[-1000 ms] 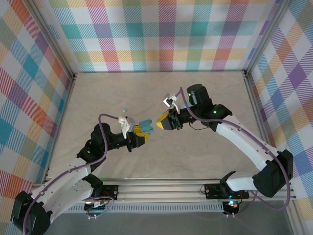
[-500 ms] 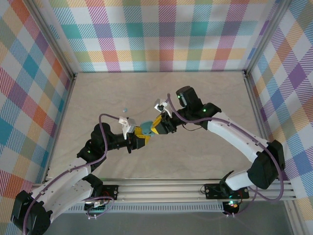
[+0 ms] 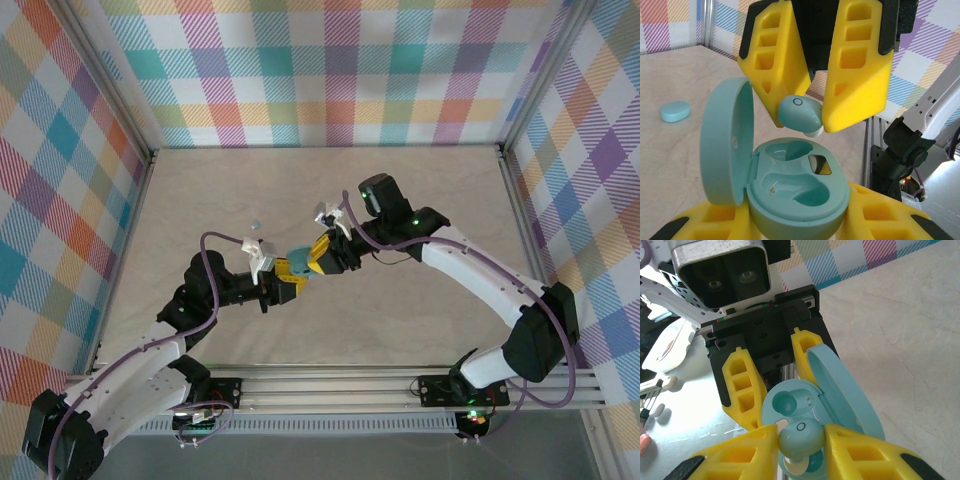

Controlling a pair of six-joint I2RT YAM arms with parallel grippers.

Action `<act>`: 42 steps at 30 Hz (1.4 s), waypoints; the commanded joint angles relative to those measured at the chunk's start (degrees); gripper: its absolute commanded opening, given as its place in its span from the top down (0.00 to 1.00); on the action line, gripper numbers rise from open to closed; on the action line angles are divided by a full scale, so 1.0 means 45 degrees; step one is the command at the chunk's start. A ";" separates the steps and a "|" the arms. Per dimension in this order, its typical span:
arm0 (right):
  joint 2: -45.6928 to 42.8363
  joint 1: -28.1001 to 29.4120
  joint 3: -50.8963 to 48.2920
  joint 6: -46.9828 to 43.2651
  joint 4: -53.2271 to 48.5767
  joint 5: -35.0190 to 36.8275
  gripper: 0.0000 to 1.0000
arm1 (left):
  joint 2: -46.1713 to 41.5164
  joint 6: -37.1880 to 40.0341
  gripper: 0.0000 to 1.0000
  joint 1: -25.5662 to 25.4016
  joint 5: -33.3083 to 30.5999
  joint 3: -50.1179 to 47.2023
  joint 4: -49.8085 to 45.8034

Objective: Insert the wireless bluetooth earbuds into the charging case

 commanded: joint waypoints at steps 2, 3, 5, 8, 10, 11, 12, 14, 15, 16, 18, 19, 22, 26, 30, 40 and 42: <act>0.0246 0.0239 0.0005 -0.0778 0.0175 -0.0305 0.69 | -0.0012 -0.0055 0.86 0.0072 0.0663 0.0298 0.0936; 0.0256 0.0277 -0.0014 -0.0832 0.0170 -0.0190 0.69 | -0.0012 -0.0084 0.86 0.0071 0.0700 0.0302 0.0931; 0.0271 0.0346 -0.0053 -0.0993 0.0133 -0.0010 0.69 | -0.0012 -0.0104 0.86 0.0053 0.0698 0.0298 0.0941; 0.0257 0.0488 -0.0212 -0.1240 0.0131 0.0212 0.69 | -0.0012 -0.0104 0.85 0.0053 0.0659 0.0297 0.0963; 0.0256 0.0513 -0.0305 -0.1308 0.0127 0.0335 0.69 | -0.0003 -0.0104 0.86 0.0053 0.0629 0.0315 0.1000; 0.0256 0.0518 -0.0308 -0.1308 0.0117 0.0376 0.69 | 0.0008 -0.0104 0.86 0.0053 0.0645 0.0316 0.1002; 0.0256 0.0518 -0.0308 -0.1328 0.0093 0.0394 0.69 | 0.0008 -0.0104 0.86 0.0053 0.0641 0.0316 0.1002; 0.0218 0.0523 -0.0324 -0.1342 0.0101 0.0412 0.69 | 0.0027 -0.0104 0.86 0.0053 0.0635 0.0316 0.0997; 0.0217 0.0518 -0.0327 -0.1326 0.0129 0.0413 0.69 | 0.0046 -0.0104 0.86 0.0053 0.0645 0.0317 0.1002; 0.0217 0.0518 -0.0308 -0.1230 0.0168 0.0462 0.69 | 0.0066 -0.0104 0.86 0.0053 0.0616 0.0327 0.0985; 0.0217 0.0518 -0.0131 -0.0819 0.0170 0.0695 0.69 | 0.0049 0.0038 0.86 0.0053 0.0337 0.0346 0.0726; 0.0218 0.0499 -0.0014 -0.0449 0.0170 0.0951 0.69 | 0.0018 0.0183 0.86 0.0053 0.0026 0.0336 0.0446; 0.0275 0.0264 0.0389 0.0794 0.0026 0.1744 0.65 | -0.0104 0.0493 0.86 0.0055 -0.0971 0.0279 -0.0198; 0.0107 -0.0532 0.0181 0.2450 0.0170 0.1900 0.64 | -0.0173 0.0650 0.86 0.0053 -0.1435 0.0103 -0.0267; -0.0401 -0.1430 -0.0383 0.3678 0.0922 0.1777 0.64 | -0.0207 0.0739 0.86 0.0055 -0.1719 0.0005 -0.0272; -0.0526 -0.2602 0.0523 0.4610 0.0163 0.4312 0.60 | -0.0354 0.1054 0.85 0.0054 -0.2392 -0.0065 -0.0580; -0.0424 -0.2985 0.0746 0.5065 -0.0082 0.5306 0.58 | -0.0344 0.1194 0.85 0.0062 -0.2458 -0.0045 -0.0733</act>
